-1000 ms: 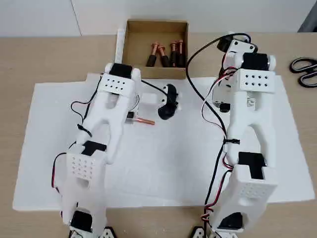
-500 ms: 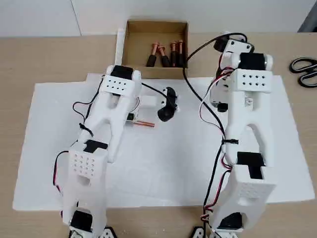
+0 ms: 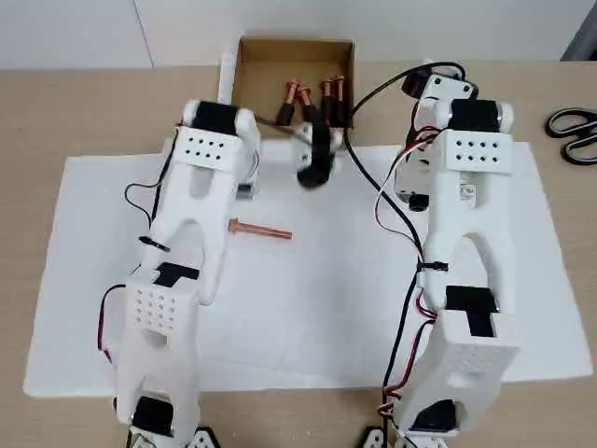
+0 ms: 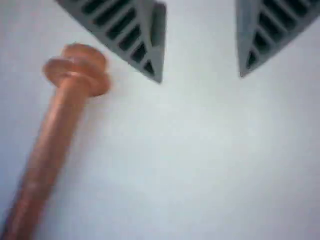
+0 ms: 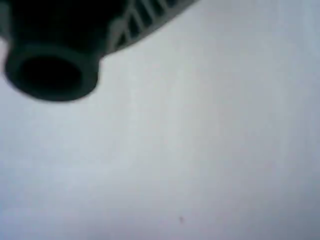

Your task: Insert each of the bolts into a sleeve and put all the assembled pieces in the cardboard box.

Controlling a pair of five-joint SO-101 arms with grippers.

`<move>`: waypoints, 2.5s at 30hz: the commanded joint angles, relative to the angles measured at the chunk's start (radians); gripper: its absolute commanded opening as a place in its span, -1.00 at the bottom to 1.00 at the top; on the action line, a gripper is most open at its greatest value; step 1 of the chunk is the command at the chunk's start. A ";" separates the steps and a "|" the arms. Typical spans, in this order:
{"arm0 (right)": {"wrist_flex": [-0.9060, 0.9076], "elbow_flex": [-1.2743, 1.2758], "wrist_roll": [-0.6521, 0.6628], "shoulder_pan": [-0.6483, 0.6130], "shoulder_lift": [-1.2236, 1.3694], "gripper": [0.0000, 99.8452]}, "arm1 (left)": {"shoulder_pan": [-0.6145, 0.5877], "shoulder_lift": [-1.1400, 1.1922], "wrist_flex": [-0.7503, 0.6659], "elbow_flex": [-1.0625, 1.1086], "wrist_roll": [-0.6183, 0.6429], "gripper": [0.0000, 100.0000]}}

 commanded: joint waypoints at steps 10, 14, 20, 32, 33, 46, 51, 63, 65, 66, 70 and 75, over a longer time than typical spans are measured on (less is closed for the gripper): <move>-0.001 -0.002 -0.003 -0.004 -0.067 -0.99 | -0.011 -0.069 0.023 -0.398 1.421 -0.80; 0.001 -0.002 -0.003 -0.005 -0.071 -0.99 | -0.015 -0.192 0.023 -0.337 1.679 -0.80; 0.004 -0.002 -0.005 -0.005 -0.073 -0.99 | 0.026 -0.471 0.023 -0.082 1.872 -0.80; 0.004 -0.002 -0.005 -0.007 -0.073 -0.99 | 0.084 -0.937 -0.060 0.661 2.174 -0.80; 0.004 -0.002 -0.005 -0.007 -0.073 -0.99 | 0.083 -0.937 -0.086 0.725 2.173 -0.80; 0.007 -0.002 -0.006 -0.025 -0.073 -0.99 | 0.087 -0.936 -0.700 1.382 2.311 -0.80; 0.007 -0.002 -0.006 -0.025 -0.073 -0.99 | 0.086 -0.936 -0.830 1.484 2.311 -0.80; 0.008 -0.002 -0.006 -0.025 -0.073 -0.99 | 0.081 -0.936 -0.970 1.595 2.311 -0.80; 0.008 -0.002 -0.006 -0.025 -0.073 -0.99 | 0.072 -0.936 -0.970 1.595 2.311 -0.80; 0.008 -0.002 -0.006 -0.025 -0.073 -0.99 | 0.066 -0.934 -0.971 1.595 2.311 -0.80; 0.008 -0.002 -0.006 -0.025 -0.073 -0.99 | 0.043 -0.907 -0.971 1.592 2.311 -0.80; 0.008 -0.002 -0.006 -0.025 -0.073 -0.99 | 0.037 -0.858 -0.973 1.581 2.311 -0.79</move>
